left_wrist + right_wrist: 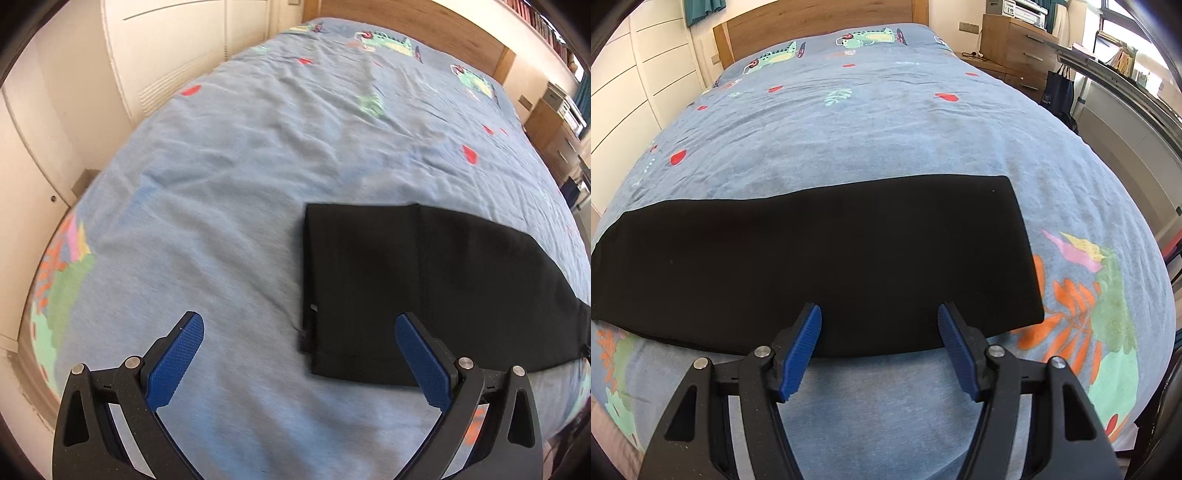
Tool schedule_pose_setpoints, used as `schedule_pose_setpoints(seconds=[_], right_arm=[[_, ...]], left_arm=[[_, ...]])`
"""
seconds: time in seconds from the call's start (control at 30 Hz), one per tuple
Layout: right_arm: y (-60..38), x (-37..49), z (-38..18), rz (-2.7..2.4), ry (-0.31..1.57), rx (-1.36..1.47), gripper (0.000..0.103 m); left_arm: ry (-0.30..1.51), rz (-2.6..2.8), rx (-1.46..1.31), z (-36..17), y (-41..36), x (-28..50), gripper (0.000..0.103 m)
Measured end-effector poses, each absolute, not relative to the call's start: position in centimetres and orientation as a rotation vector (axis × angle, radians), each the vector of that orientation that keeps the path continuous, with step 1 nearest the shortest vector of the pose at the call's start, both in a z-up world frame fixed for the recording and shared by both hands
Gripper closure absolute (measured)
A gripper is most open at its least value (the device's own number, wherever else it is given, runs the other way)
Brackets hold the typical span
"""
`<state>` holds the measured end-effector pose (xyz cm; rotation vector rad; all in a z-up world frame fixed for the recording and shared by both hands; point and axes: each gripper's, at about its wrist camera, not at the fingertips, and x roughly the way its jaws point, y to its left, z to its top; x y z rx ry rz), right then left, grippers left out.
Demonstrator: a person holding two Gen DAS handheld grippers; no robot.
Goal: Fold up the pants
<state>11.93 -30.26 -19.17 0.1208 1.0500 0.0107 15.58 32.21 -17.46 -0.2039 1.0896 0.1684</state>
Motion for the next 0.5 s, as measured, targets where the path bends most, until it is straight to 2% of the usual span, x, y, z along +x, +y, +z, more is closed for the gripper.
schedule_pose_setpoints(seconds=[0.23,0.5], right_arm=[[-31.9,11.0,-16.9,0.008,1.009,0.125,0.018],[-35.5,9.9,-16.5,-0.005,1.006,0.209,0.017]], left_arm=[[1.082,-0.002,-0.134,-16.7,24.6,17.9,0.001],[1.077,-0.348,0.130,-14.8,7.6,23.9,0.001]])
